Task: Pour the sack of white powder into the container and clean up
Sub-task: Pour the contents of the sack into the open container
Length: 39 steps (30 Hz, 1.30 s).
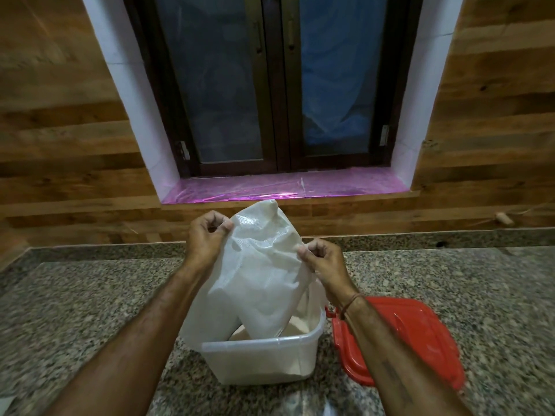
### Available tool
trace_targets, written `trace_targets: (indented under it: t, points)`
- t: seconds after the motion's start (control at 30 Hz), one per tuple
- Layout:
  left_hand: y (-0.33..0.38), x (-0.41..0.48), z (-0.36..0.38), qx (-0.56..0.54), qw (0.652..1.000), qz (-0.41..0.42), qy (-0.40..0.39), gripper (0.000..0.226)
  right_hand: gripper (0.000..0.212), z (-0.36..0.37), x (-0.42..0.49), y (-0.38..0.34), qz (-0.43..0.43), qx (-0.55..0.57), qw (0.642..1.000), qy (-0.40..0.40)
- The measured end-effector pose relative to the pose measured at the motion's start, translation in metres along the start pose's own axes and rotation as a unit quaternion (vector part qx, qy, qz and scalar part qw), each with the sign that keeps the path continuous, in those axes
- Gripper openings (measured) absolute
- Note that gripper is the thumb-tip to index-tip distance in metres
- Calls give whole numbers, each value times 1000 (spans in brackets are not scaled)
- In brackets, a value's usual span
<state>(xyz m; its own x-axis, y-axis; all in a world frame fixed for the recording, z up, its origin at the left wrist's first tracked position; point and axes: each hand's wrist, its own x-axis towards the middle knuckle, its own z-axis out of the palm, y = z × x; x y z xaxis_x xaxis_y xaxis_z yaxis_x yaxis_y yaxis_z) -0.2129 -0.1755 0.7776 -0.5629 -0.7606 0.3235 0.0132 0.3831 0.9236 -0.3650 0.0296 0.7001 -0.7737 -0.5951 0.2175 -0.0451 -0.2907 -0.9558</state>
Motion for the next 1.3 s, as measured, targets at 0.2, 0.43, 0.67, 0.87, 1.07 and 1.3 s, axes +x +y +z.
trace_targets:
  t: [0.2, 0.43, 0.67, 0.87, 1.07, 1.3]
  points:
    - [45, 4, 26, 79, 987, 109, -85, 18, 22, -1, -2, -7, 5, -21, 1000, -7]
    - [69, 15, 51, 176, 967, 163, -80, 14, 22, 2, -2, -10, 10, -29, 1000, -2]
    - [69, 20, 53, 33, 996, 70, -35, 15, 24, 4, -13, -2, 41, 59, 997, 38]
    - [41, 23, 23, 129, 979, 56, -150, 37, 19, -2, -14, -5, 77, 101, 991, 31]
    - [8, 15, -4, 181, 973, 39, -140, 30, 17, -8, -8, -11, 103, -55, 993, -26]
    - [34, 2, 8, 221, 966, 114, -70, 22, 76, 26, 10, -90, -232, -310, 921, 48]
